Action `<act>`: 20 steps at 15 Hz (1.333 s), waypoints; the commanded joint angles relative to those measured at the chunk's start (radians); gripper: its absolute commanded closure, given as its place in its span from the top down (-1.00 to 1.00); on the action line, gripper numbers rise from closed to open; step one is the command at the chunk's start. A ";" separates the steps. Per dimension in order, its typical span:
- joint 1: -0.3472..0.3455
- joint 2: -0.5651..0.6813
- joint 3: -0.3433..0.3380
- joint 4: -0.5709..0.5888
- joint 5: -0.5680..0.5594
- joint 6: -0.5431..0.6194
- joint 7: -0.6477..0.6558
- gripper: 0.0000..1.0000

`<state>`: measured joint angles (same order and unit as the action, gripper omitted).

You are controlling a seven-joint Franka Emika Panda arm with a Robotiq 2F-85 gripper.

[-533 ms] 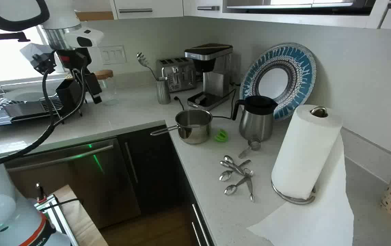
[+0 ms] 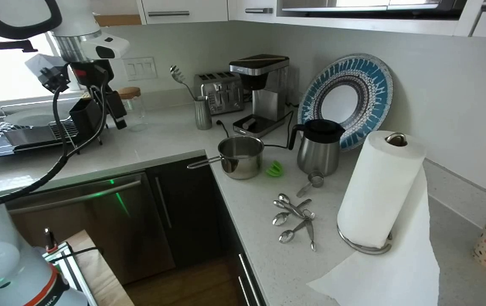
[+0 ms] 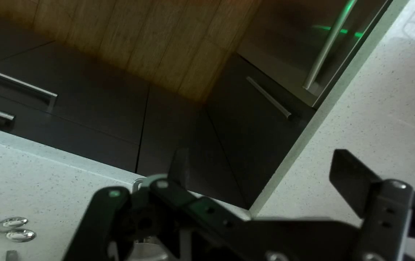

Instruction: Put the spoons in the pot

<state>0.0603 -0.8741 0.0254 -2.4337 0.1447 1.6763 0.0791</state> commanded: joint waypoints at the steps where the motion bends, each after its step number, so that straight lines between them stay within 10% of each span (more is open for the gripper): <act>1: -0.013 0.001 0.008 0.002 0.007 -0.003 -0.008 1.00; 11: -0.274 0.298 -0.035 -0.189 -0.150 0.465 0.178 1.00; 20: -0.262 0.245 -0.058 -0.183 -0.161 0.481 0.128 1.00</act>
<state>-0.1756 -0.6590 -0.0084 -2.6207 0.0208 2.1068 0.2065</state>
